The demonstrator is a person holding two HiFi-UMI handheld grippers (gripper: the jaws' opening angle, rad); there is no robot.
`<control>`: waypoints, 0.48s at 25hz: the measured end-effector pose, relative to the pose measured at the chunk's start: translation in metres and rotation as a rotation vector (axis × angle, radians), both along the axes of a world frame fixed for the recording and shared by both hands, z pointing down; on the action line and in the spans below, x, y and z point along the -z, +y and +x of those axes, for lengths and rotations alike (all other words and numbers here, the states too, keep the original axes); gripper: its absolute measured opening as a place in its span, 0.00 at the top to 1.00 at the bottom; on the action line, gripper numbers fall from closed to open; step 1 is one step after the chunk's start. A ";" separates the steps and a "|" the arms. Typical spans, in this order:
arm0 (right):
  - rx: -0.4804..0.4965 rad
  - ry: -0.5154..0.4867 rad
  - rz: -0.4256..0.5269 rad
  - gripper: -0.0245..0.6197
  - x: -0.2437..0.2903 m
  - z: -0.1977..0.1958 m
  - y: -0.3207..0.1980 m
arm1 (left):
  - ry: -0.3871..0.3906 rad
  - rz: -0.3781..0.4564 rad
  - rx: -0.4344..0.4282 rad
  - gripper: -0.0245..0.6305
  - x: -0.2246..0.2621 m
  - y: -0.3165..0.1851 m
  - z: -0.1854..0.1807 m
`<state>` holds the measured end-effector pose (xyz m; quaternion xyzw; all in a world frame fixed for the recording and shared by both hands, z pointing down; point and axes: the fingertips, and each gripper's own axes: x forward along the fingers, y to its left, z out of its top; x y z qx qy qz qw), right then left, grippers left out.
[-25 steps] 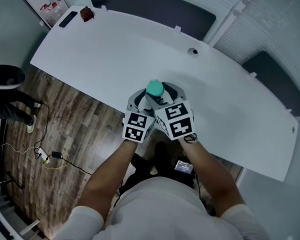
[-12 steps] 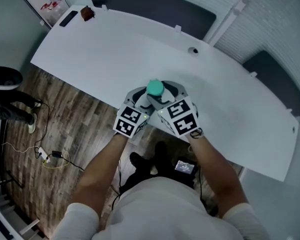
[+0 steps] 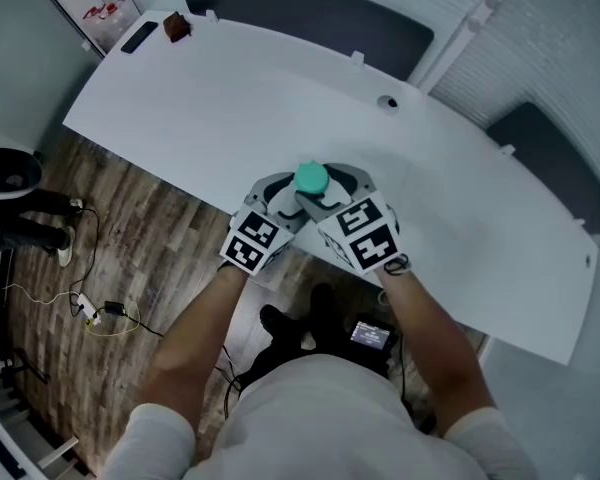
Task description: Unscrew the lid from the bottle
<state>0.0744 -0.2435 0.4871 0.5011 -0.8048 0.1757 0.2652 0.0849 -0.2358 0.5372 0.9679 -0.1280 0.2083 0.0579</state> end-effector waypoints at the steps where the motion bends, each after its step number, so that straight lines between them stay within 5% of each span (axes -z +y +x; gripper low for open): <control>1: -0.026 -0.002 -0.002 0.53 0.000 0.000 0.000 | 0.011 0.004 0.043 0.51 0.000 -0.001 -0.001; 7: -0.174 -0.009 0.011 0.53 0.003 0.000 0.000 | 0.014 0.021 0.245 0.51 -0.004 -0.003 0.001; 12: -0.209 -0.009 0.014 0.53 0.003 0.001 0.001 | 0.002 0.019 0.278 0.51 -0.006 -0.004 0.004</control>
